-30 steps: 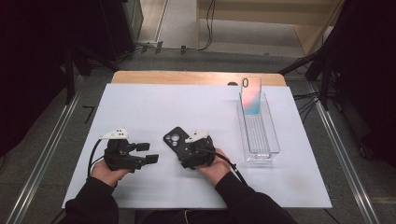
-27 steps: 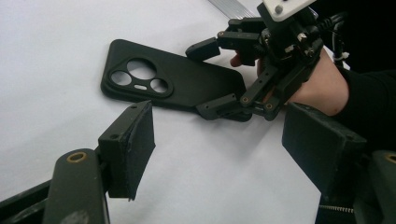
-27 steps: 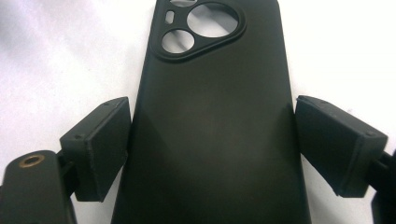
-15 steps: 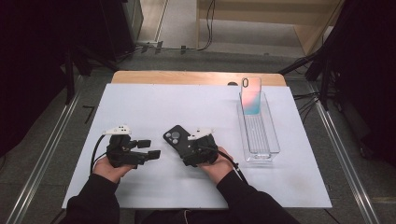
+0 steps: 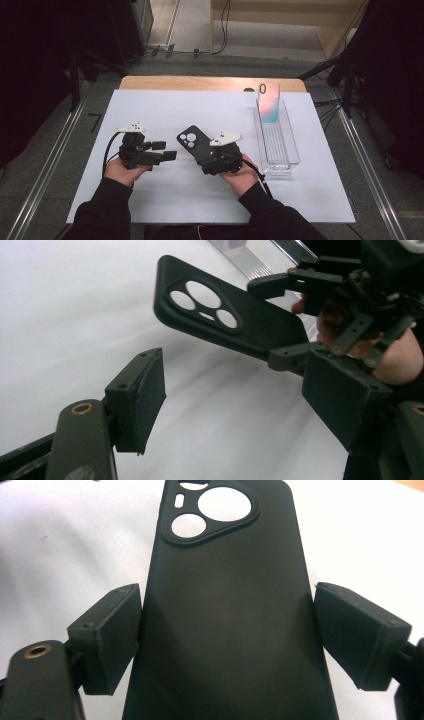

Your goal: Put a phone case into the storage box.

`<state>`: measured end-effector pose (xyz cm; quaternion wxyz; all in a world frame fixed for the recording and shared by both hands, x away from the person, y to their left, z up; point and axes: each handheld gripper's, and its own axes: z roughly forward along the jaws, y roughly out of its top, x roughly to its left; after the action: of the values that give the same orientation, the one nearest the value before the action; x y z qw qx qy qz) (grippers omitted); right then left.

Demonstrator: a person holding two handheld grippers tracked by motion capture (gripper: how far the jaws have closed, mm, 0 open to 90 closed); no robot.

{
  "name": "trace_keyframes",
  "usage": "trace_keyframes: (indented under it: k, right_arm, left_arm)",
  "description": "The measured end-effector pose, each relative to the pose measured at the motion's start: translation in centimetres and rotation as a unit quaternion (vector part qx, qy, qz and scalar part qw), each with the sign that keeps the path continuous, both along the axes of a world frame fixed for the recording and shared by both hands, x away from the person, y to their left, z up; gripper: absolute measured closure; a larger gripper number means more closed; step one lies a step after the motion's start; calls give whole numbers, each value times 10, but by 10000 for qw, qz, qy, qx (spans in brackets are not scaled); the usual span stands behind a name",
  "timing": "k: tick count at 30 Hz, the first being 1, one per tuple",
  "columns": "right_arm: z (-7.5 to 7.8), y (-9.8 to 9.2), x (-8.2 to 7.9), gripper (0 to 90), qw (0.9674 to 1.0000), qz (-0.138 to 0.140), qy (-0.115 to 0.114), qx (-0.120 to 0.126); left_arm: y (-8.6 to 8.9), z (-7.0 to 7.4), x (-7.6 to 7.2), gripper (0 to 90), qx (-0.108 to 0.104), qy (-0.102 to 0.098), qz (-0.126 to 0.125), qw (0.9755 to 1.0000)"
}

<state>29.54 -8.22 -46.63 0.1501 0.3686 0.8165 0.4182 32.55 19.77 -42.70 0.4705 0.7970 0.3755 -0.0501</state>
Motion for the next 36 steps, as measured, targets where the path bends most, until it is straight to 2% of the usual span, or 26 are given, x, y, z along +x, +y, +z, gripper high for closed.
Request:
trace_keyframes:
  k: [7,14,21,27,32,36]
  right_arm:
    - [12,-8,-8,133,9998,-3,-129,127]
    - [20,-17,-12,133,9994,-87,-212,252]
    - [19,-17,-12,133,9982,-311,44,506]
    - [17,-19,-13,132,9944,-636,241,811]
    - [14,-17,-14,132,9916,-835,295,948]
    - [11,-14,-15,132,9881,-993,321,1132]
  left_arm:
    - [-15,10,11,260,5,-13,-95,10000]
    - [-23,14,17,261,-23,6,-106,9999]
    - [-26,17,22,261,-42,49,-10,10000]
    - [-28,19,26,262,-69,103,106,9999]
    - [-32,20,29,263,29,118,190,9997]
    - [-35,22,32,264,-9,172,263,9995]
